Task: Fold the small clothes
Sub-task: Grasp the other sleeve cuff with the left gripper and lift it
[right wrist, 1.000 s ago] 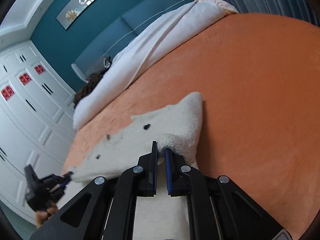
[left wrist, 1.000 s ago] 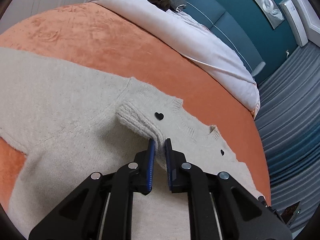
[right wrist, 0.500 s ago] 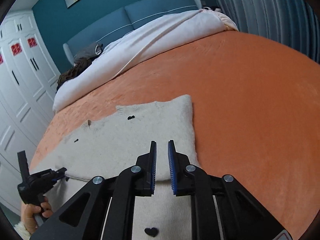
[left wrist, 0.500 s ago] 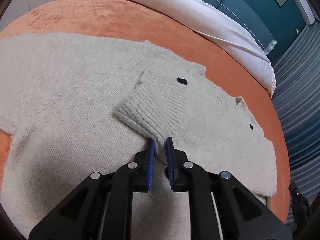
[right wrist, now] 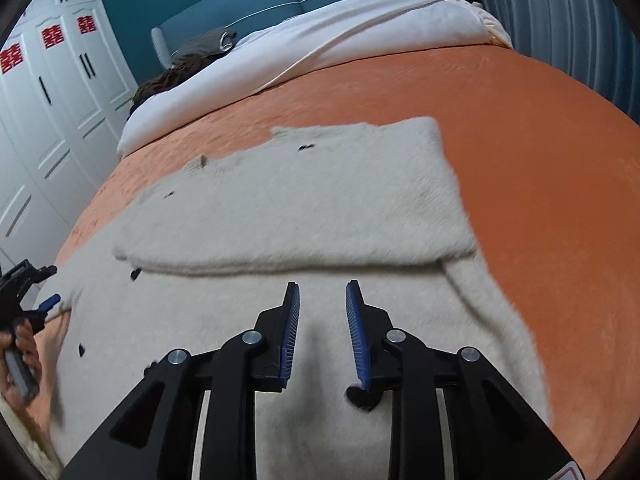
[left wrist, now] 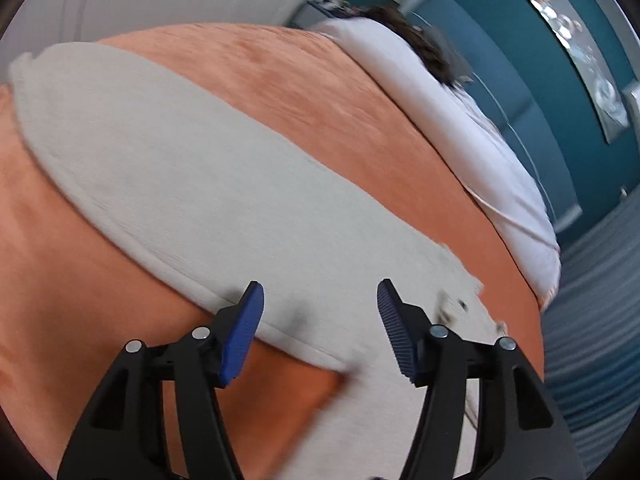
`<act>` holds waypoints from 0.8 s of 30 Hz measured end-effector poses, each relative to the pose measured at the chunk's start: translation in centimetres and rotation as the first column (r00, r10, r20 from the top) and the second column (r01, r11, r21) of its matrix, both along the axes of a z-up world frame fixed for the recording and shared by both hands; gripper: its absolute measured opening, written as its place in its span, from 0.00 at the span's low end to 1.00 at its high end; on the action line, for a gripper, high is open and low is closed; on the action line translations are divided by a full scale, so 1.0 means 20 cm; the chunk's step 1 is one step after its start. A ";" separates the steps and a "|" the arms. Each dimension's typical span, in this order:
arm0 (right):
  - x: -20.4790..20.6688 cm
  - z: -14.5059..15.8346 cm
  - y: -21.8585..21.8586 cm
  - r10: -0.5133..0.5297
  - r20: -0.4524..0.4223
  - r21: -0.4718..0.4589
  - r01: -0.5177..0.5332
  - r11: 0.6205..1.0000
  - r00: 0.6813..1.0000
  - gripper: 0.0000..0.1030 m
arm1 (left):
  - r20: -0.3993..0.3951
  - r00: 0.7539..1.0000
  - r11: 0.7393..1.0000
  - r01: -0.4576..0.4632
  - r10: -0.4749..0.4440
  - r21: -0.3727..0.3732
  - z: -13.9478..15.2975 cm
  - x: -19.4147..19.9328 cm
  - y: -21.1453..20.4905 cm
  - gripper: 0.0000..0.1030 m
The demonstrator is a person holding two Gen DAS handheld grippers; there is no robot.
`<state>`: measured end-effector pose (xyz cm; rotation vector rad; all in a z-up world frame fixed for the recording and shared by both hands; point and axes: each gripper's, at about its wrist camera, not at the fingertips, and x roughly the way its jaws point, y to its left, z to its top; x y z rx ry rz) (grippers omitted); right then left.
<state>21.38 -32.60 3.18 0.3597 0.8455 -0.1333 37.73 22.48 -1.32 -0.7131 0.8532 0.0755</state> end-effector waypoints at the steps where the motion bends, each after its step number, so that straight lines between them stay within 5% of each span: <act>1: -0.03 -0.02 0.04 0.020 -0.008 -0.009 -0.020 1.000 1.000 0.32 | -0.025 0.995 0.995 -0.095 0.096 0.028 -0.01 -0.02 0.22 0.55; 5: -0.05 -0.14 0.15 0.029 -0.056 -0.052 -0.032 0.998 0.998 0.42 | -0.052 0.939 0.938 -0.337 0.341 0.074 -0.03 -0.09 0.81 0.55; 9: -0.03 -0.15 0.18 0.038 -0.057 -0.061 -0.042 0.997 0.998 0.53 | -0.071 0.925 0.928 -0.373 0.374 0.020 -0.08 -0.05 1.01 0.43; 11: -0.03 -0.15 0.19 0.050 -0.054 -0.064 -0.053 0.997 0.997 0.57 | -0.061 0.943 0.945 -0.326 0.326 0.004 -0.06 0.02 0.97 0.08; 12: -0.03 -0.16 0.20 0.054 -0.055 -0.068 -0.057 0.996 0.997 0.59 | -0.038 0.955 0.955 -0.297 0.296 -0.016 -0.02 0.04 0.94 0.07; 14: -0.03 -0.16 0.21 0.057 -0.055 -0.083 -0.062 0.995 0.997 0.60 | 0.059 0.969 0.971 -0.239 0.238 0.001 0.14 0.08 0.79 0.07; 17: -0.03 -0.17 0.22 0.066 -0.050 -0.087 -0.070 0.994 0.997 0.64 | 0.220 0.975 0.998 -0.043 0.033 0.041 0.44 0.13 0.41 0.07; 20: -0.04 -0.17 0.20 0.069 -0.037 -0.065 -0.072 0.995 0.997 0.66 | 0.326 0.926 0.982 0.176 -0.190 0.075 0.69 0.15 -0.10 0.07; 24: -0.05 -0.17 0.18 0.073 -0.022 -0.033 -0.073 0.997 0.997 0.67 | 0.352 0.825 0.891 0.450 -0.442 0.064 0.76 0.12 -0.86 0.08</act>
